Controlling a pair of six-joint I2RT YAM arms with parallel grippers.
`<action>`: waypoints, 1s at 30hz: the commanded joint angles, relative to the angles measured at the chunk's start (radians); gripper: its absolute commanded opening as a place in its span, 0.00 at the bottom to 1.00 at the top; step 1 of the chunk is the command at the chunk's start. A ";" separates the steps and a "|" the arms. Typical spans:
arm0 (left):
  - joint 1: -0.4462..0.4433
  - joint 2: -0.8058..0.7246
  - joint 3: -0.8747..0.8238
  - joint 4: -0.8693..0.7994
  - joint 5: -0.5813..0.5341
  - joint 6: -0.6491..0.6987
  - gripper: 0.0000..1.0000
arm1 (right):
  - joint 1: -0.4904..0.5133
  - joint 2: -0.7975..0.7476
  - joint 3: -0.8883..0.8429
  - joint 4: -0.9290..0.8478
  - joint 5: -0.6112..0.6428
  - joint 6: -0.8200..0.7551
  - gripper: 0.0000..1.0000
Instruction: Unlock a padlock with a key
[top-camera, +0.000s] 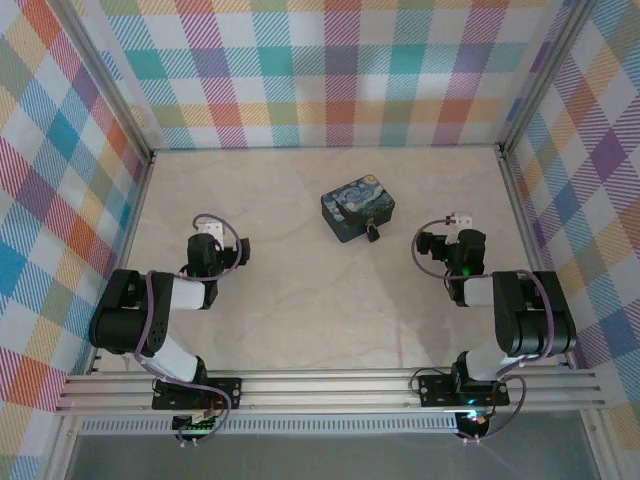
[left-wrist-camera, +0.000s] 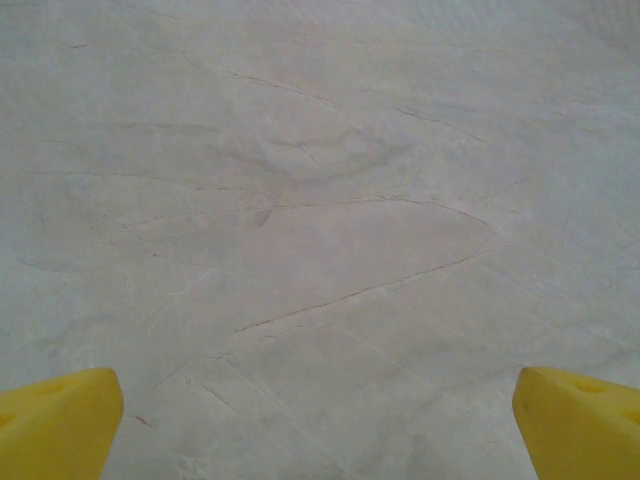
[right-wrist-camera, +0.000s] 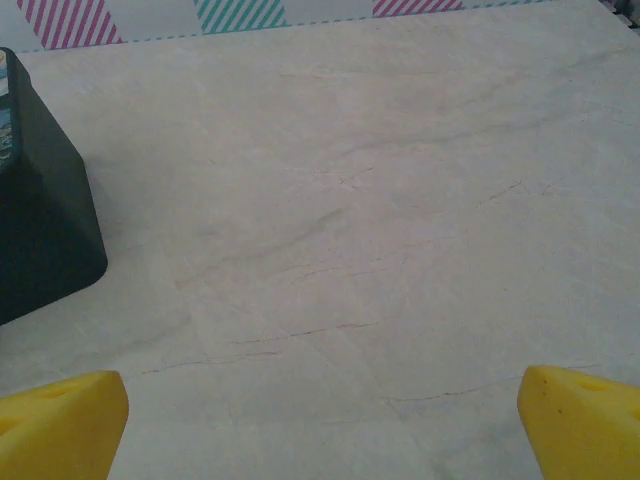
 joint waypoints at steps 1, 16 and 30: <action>0.011 -0.011 0.017 0.032 0.017 -0.002 1.00 | 0.006 -0.007 0.004 0.029 0.003 0.007 1.00; 0.012 -0.011 0.016 0.030 0.017 -0.001 1.00 | 0.006 -0.007 0.007 0.026 0.004 0.006 1.00; 0.035 -0.045 0.065 -0.075 0.023 -0.032 1.00 | 0.006 -0.041 0.037 -0.055 0.016 0.013 1.00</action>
